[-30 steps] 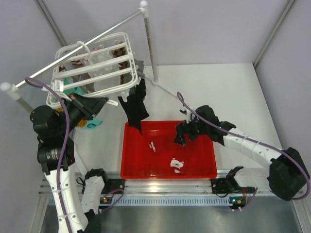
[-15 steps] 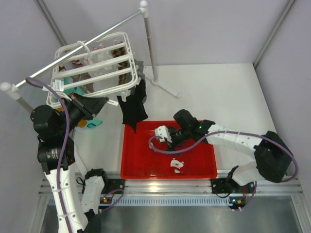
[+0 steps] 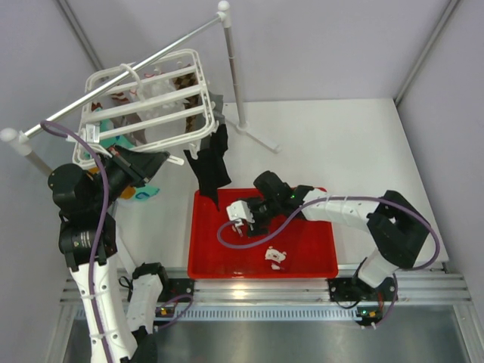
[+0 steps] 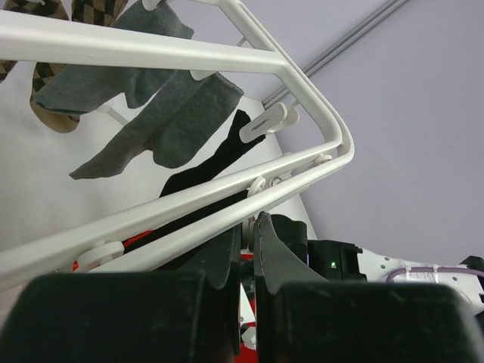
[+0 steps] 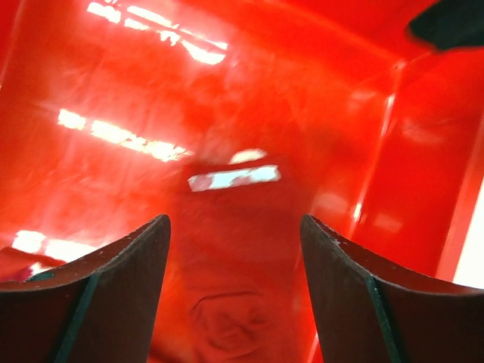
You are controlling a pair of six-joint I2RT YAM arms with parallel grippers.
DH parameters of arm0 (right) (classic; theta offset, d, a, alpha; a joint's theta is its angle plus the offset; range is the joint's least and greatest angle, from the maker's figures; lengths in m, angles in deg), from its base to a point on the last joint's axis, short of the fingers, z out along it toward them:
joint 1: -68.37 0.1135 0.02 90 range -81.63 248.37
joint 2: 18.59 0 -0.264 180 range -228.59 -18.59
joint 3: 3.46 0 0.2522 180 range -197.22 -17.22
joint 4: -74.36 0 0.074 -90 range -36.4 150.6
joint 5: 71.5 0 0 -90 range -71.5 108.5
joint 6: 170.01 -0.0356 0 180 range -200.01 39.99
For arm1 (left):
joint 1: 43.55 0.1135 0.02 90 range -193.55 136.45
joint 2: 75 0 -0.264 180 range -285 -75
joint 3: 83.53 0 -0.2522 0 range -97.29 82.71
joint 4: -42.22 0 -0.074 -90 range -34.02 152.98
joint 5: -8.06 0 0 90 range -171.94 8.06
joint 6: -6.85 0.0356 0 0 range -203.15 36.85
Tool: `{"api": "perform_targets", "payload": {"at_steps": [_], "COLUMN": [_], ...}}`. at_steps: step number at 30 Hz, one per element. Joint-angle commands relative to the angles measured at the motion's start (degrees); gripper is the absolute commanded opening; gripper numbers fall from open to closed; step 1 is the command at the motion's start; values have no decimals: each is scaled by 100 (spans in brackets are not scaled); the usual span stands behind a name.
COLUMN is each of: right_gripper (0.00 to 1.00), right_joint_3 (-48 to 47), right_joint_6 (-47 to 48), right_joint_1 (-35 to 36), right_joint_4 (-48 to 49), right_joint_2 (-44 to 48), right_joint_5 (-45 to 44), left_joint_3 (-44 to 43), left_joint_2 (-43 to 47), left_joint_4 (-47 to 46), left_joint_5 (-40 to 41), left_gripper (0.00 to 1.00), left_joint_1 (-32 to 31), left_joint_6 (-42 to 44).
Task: Clip the socks to the hanger
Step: Pick up the sock from the bin.
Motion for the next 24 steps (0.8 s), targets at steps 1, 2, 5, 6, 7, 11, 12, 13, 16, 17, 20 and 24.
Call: {"api": "perform_targets", "payload": {"at_steps": [1, 2, 5, 6, 7, 11, 12, 13, 16, 17, 20, 24], "right_gripper": [68, 67, 66, 65, 62, 54, 47, 45, 25, 19, 0, 0], "right_joint_3": [-307, -316, -333, -333, -342, -395, -377, -377, -500, -535, -571, -684], "right_joint_6": [162, 197, 399, 504, 565, 785, 855, 882, 918, 874, 394, -817], "right_joint_1": [113, 121, 165, 174, 183, 174, 183, 183, 183, 174, 174, 183], "right_joint_4": [357, 348, 208, 146, 84, -214, -224, -224, -399, -460, -540, -260], "right_joint_2": [-183, -227, -394, -481, -543, -825, -851, -869, -983, -1001, -695, 140], "right_joint_5": [66, 57, 13, -4, -13, -101, -119, -162, -145, -128, 47, 259], "left_joint_3": [84, 84, 67, 58, 58, 14, 5, -3, -12, -4, -12, -21], "left_joint_2": [34, 34, 17, 8, -1, -10, -10, -10, -18, -27, -27, -10], "left_joint_4": [-149, -158, -167, -176, -167, -176, -158, -158, -149, -158, -167, -176], "left_joint_5": [53, 62, 53, 45, 53, 45, 36, 36, 36, 36, 36, -17], "left_gripper": [0, 0, 0, 0, 0, 0, 0, 0, 0, 0, 0, 0], "left_joint_1": [-1, -1, 8, 0, 8, 8, 8, 0, -1, -1, -1, 8], "left_joint_6": [20, 11, 20, 11, 20, 29, 29, 29, 38, 29, 38, 47]}}
